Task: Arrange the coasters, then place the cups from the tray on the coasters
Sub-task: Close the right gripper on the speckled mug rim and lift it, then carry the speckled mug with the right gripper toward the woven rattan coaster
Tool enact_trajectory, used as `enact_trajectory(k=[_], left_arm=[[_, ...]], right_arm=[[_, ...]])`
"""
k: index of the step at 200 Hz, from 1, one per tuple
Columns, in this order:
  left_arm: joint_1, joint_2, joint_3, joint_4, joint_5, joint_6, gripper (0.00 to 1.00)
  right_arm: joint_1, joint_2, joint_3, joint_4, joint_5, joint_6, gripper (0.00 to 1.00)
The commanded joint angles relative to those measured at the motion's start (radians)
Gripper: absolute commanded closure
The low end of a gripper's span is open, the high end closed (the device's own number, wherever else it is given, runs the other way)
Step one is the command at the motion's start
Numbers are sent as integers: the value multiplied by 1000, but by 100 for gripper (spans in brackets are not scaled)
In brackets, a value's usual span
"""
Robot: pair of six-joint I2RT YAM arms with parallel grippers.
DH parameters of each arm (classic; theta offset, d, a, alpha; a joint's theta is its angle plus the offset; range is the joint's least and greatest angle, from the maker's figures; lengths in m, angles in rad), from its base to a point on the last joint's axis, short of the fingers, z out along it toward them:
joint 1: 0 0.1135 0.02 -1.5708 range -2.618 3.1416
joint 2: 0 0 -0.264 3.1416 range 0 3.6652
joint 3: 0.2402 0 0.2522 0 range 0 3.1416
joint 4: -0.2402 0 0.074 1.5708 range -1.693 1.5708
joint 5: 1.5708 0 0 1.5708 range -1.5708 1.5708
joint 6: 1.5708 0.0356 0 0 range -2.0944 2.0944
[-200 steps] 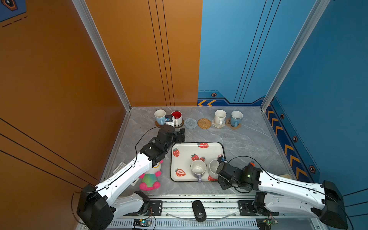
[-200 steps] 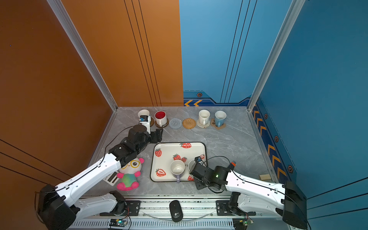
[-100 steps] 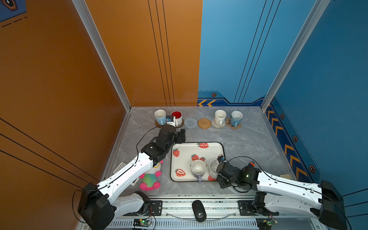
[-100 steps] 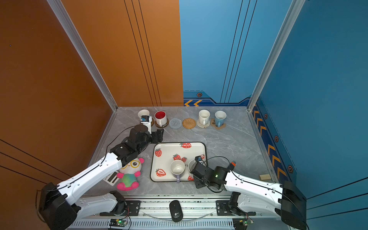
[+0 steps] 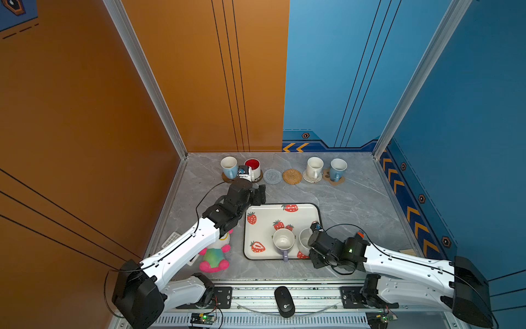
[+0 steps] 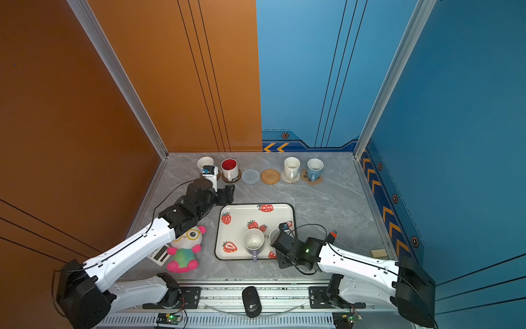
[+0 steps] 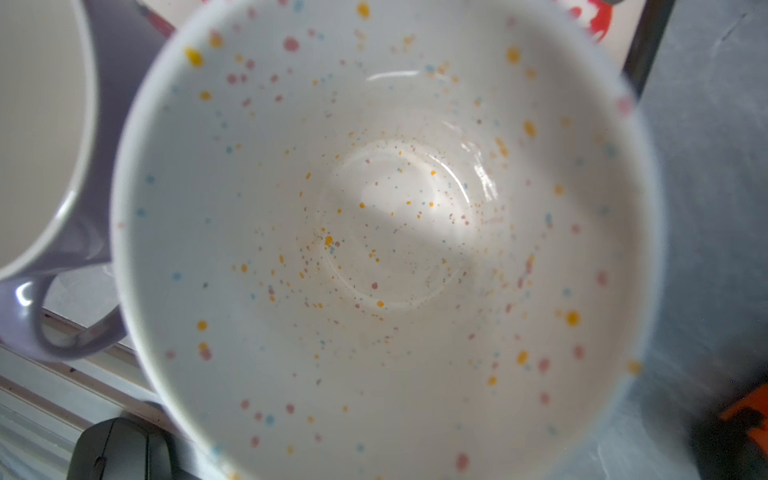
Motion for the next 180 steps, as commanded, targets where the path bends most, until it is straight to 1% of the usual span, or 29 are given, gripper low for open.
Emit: enact_trajectory(k=[1, 51, 73, 82, 133, 180], left_arm=[[-10, 2, 27, 5, 15, 0, 19], [-12, -14, 22, -2, 0, 1, 19], [-13, -14, 19, 0, -3, 1, 19], [-13, -14, 18, 0, -5, 1, 19], [-14, -24, 25, -24, -19, 9, 19], [-12, -45, 7, -9, -27, 13, 18]], right_arm=[[-5, 14, -11, 8, 2, 7, 73], [-5, 4, 4, -11, 23, 13, 82], [-3, 2, 31, -47, 45, 15, 93], [0, 0, 45, -67, 57, 13, 100], [12, 4, 142, -167, 145, -4, 100], [5, 32, 217, -250, 220, -25, 100]])
